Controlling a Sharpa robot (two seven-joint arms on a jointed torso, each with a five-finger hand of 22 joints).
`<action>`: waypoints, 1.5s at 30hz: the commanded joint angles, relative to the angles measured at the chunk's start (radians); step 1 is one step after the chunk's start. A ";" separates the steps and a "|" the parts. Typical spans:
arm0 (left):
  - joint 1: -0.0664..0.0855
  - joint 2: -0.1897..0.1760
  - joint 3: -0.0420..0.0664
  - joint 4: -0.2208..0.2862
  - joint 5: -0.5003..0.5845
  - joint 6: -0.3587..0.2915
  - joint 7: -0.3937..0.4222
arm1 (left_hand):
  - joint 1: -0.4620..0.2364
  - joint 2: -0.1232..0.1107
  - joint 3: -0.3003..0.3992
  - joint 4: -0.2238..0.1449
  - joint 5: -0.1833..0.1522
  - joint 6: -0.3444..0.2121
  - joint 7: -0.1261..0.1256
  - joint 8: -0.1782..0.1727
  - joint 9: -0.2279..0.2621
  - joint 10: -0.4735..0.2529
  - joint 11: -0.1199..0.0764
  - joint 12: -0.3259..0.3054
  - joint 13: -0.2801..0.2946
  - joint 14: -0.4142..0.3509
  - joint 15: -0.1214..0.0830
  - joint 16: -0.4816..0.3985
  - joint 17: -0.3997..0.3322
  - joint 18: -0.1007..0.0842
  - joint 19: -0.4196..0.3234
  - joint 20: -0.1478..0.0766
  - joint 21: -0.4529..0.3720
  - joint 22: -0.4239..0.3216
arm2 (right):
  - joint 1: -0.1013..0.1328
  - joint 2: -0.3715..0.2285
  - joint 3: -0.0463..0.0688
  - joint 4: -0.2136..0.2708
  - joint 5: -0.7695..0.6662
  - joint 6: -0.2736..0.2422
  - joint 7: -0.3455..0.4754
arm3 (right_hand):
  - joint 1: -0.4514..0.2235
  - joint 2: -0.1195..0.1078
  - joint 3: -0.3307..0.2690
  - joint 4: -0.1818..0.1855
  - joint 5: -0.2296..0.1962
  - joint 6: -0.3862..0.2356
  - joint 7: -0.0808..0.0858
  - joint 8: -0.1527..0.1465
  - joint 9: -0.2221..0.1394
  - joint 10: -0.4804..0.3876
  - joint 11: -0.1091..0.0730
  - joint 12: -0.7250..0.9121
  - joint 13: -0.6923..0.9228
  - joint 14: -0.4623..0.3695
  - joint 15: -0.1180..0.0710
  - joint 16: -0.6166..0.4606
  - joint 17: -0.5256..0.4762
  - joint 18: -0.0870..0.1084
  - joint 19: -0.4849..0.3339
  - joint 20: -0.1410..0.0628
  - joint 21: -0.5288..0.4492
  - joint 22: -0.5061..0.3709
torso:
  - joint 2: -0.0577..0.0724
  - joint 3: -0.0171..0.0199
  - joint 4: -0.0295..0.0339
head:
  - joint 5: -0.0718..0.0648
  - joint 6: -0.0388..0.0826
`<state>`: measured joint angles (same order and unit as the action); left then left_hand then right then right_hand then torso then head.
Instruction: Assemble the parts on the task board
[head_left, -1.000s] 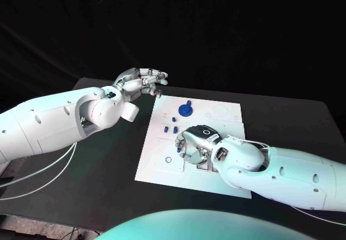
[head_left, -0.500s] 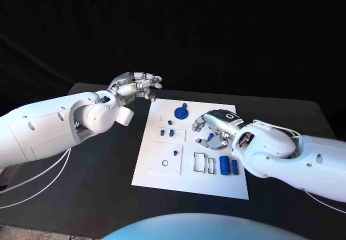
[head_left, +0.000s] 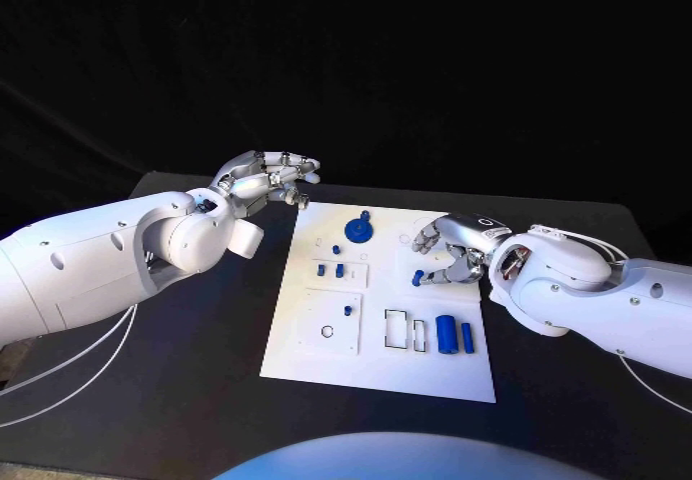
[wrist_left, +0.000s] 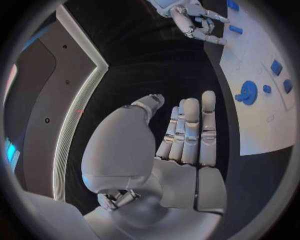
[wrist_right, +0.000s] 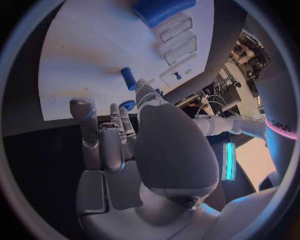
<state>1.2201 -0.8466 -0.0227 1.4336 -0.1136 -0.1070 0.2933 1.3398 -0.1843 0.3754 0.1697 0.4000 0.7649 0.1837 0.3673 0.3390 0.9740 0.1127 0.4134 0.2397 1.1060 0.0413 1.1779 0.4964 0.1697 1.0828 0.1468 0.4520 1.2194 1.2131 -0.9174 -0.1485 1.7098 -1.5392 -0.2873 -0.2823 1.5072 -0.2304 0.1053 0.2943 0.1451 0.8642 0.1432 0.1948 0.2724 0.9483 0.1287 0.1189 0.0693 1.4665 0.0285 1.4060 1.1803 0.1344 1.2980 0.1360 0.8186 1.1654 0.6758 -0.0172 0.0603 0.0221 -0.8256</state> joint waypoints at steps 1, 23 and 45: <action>0.000 0.002 0.001 0.002 0.003 0.023 0.003 | 0.004 -0.010 0.000 -0.005 -0.007 -0.008 0.000 0.008 0.001 -0.007 0.002 0.006 -0.001 -0.009 0.000 -0.001 -0.002 0.011 0.006 -0.001 -0.003 -0.001 | -0.005 0.002 -0.002 -0.005 0.004 0.105 0.014 | 0.011 0.006 -0.007 -0.002 -0.005 0.005 -0.006 0.003 -0.001 -0.003 -0.002 0.001 0.000 0.013 0.009 -0.006 -0.006 0.010 -0.001 0.000 -0.003 -0.001 | 0.000 -0.0009 0.0004 | 0.002 -0.003; 0.000 -0.001 0.000 0.001 0.007 0.031 -0.002 | 0.003 -0.008 0.001 -0.005 -0.014 -0.011 0.001 0.009 0.001 -0.008 0.002 0.008 -0.001 -0.009 0.001 0.000 -0.002 0.011 0.007 -0.001 -0.003 -0.002 | -0.021 0.028 -0.003 -0.033 0.034 0.084 0.008 | 0.021 0.078 0.185 -0.007 -0.016 0.149 0.001 0.050 -0.018 0.200 -0.041 0.007 0.008 0.040 -0.024 0.037 0.073 -0.006 0.055 -0.029 0.080 0.052 | 0.000 -0.0005 -0.0003 | 0.002 -0.002; 0.000 -0.002 0.000 0.002 0.005 0.032 -0.006 | 0.003 -0.004 0.002 -0.004 -0.017 -0.012 0.001 0.011 0.001 -0.008 0.002 0.009 -0.002 -0.008 0.001 0.001 -0.002 0.011 0.007 -0.001 -0.002 -0.002 | -0.033 0.044 -0.003 -0.040 0.030 0.038 -0.010 | -0.045 -0.019 0.332 -0.018 -0.018 0.131 0.012 0.031 -0.019 0.223 -0.034 -0.053 0.004 0.042 -0.018 0.046 0.085 -0.007 0.055 -0.028 0.078 0.064 | -0.001 -0.0011 0.0002 | -0.002 -0.008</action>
<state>1.2201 -0.8496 -0.0231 1.4333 -0.1116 -0.0916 0.2843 1.3398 -0.1843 0.3754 0.1697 0.3886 0.7576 0.1837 0.3711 0.3394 0.9703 0.1162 0.4176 0.2399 1.1060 0.0413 1.1779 0.4957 0.1697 1.0828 0.1467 0.4520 1.2186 1.1813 -0.8747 -0.1517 1.6687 -1.5031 -0.2353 -0.2844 1.4636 -0.2398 0.4326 0.2757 0.1275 1.0013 0.1553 0.2292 0.2550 1.1735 0.0898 0.0686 0.0736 1.4685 0.0085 1.4472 1.2638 0.1389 1.3485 0.1037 0.9002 1.2285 0.6753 -0.0180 0.0601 0.0206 -0.8330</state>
